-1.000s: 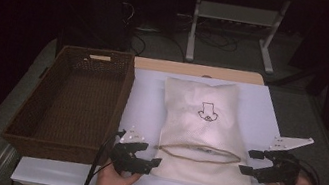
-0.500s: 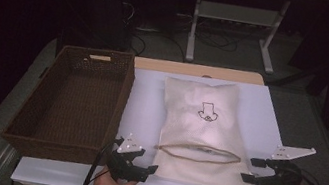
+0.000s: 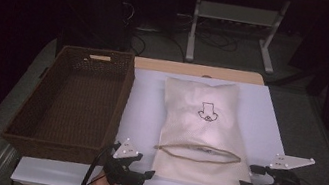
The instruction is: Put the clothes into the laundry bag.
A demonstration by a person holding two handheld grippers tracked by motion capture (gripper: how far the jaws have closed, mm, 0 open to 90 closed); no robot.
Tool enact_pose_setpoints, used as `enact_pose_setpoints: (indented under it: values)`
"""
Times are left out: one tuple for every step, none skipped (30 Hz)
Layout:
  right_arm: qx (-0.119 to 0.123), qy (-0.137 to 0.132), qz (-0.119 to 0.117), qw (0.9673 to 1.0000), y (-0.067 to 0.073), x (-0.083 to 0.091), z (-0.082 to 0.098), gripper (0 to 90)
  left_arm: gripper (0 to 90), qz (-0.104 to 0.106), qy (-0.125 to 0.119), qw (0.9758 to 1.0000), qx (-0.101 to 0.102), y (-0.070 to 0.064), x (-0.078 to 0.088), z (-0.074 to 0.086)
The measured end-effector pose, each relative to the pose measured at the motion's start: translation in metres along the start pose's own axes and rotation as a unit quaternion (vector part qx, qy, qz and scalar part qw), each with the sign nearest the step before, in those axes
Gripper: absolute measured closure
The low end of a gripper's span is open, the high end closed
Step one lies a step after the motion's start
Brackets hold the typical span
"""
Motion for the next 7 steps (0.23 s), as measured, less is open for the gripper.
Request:
enact_pose_setpoints:
  values:
    - [0.0, 0.0, 0.0, 1.0, 0.001, 0.0, 0.0008, 25.1, 27.6, 0.002, 0.002, 1.0, -0.002, -0.0008, -0.0005, -0.0001]
    - [0.001, 0.001, 0.001, 1.0, 0.0017, 0.0001, 0.0013, 25.0, 27.6, 0.002, 0.004, 1.0, -0.004, -0.0017, -0.001, -0.0002]
    - [0.002, 0.0, 0.002, 1.0, 0.0021, 0.0005, 0.0017, 25.0, 27.6, 0.003, 0.004, 1.0, -0.007, -0.0025, -0.0017, -0.0003]
    - [-0.001, -0.002, 0.002, 1.0, 0.0027, 0.0013, 0.0021, 25.0, 27.6, 0.003, 0.005, 1.0, -0.008, -0.0033, -0.0024, -0.0006]
    - [-0.002, -0.006, 0.002, 1.0, 0.003, 0.0021, 0.0024, 24.9, 27.6, 0.007, 0.003, 0.9999, -0.008, -0.0037, -0.0027, -0.001]
    - [-0.002, -0.009, 0.004, 1.0, 0.0035, 0.0034, 0.0028, 24.7, 27.6, 0.011, 0.001, 0.9999, -0.007, -0.0039, -0.0028, -0.0013]
    - [-0.002, -0.009, 0.006, 0.9999, 0.0039, 0.004, 0.0032, 24.5, 27.6, 0.015, 0.001, 0.9999, -0.007, -0.0042, -0.0029, -0.0019]
Point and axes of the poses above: each handheld gripper's, and its own axes: x roughly backward along the jaws, z roughly out of its underside, y roughly to its left, the point moved 1 cm from there along -x, roughly forward along the jaws, and after that the axes turned 10 degrees about z, right-handed, at the moved point
